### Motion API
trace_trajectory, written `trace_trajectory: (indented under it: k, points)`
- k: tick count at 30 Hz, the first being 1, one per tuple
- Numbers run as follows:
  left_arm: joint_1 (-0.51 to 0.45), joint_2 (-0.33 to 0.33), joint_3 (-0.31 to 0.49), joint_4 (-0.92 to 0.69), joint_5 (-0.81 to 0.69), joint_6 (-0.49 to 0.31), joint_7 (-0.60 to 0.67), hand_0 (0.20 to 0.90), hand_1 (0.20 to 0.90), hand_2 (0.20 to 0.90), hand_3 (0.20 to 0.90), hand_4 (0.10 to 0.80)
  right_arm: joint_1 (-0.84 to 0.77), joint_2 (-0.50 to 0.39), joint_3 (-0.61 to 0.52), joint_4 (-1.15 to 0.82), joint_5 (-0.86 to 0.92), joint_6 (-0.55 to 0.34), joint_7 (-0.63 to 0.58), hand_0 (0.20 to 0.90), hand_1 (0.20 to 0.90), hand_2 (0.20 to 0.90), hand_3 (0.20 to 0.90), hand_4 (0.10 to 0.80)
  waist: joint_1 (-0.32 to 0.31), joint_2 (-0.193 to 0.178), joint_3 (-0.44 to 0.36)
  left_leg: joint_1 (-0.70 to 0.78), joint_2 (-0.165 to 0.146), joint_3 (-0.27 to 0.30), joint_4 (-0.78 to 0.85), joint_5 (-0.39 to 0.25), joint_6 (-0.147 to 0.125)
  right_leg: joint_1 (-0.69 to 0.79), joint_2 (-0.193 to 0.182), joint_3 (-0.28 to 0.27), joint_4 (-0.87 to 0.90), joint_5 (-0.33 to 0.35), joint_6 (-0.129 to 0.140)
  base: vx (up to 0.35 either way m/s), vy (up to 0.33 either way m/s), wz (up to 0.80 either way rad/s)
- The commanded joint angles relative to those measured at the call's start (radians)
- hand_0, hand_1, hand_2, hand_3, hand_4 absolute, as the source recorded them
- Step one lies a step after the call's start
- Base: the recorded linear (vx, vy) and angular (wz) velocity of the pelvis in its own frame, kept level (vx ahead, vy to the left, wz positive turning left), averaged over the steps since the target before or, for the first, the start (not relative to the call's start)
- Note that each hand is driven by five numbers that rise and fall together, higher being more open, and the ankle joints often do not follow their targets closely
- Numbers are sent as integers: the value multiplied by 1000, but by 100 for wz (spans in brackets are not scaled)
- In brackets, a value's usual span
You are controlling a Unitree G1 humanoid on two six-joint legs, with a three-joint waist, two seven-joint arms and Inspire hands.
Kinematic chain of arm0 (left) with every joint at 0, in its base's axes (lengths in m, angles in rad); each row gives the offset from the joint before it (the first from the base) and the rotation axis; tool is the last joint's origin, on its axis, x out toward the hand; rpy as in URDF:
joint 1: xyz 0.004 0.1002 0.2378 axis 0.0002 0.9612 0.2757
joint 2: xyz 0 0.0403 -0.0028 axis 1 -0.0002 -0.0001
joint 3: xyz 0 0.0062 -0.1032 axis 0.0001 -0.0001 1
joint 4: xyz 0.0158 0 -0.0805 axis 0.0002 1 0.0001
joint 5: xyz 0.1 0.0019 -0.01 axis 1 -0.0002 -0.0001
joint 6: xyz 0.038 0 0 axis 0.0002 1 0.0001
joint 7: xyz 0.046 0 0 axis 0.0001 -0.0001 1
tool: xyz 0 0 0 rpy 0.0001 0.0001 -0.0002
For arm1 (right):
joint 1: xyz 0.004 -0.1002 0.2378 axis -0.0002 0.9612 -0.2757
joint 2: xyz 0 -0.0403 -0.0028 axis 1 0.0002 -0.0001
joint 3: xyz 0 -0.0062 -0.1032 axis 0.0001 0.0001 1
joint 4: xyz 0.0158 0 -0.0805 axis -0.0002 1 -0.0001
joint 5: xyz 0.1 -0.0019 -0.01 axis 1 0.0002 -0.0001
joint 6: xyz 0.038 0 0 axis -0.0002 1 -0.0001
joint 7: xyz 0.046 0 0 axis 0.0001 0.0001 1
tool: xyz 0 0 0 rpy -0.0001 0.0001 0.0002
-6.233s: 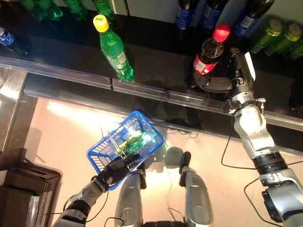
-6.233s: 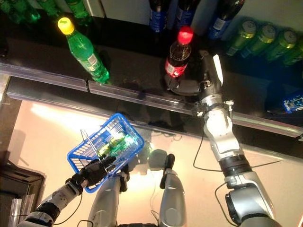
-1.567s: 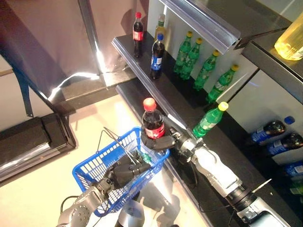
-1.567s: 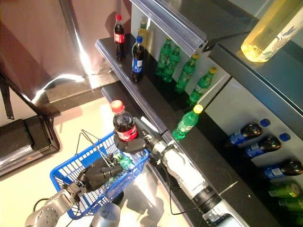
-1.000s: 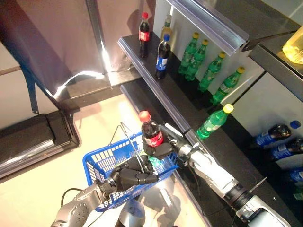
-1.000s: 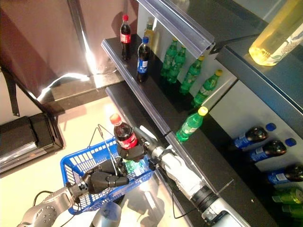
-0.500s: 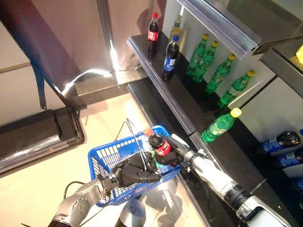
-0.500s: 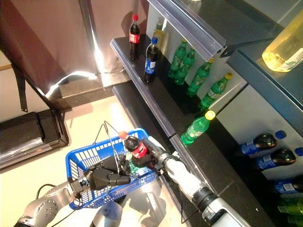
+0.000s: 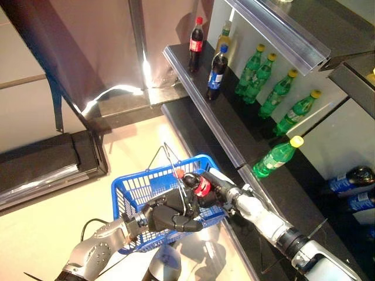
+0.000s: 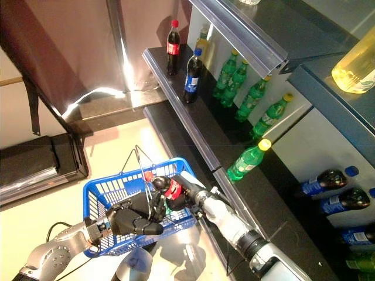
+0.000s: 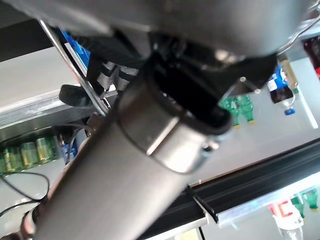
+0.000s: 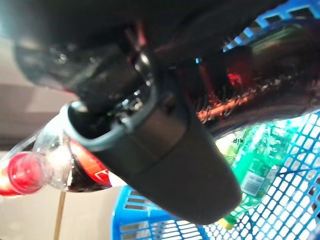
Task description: Pick up the drink and place into the basket.
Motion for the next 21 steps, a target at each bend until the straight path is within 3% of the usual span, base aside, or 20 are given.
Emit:
trace_trajectory:
  k: [1,21]
  points:
    - [-212,-139,-76,-363,-181,-141,-278,300,300,300,200,100,-180,-27,75,-61,-19,-90,4,300,300,300,200,100,1,37,-186,-3,-19,-30,-17,-29,-9,51,21,-24,92,-71,-27,0,0,0]
    - [-282,-151,-120,-417,-178,-167,-280,300,300,300,200,100,-210,11,166,-109,-55,-94,97,300,300,300,200,100,-6,36,-188,-6,-23,-32,-17,-25,-9,47,24,-15,94,-73,-27,0,0,0]
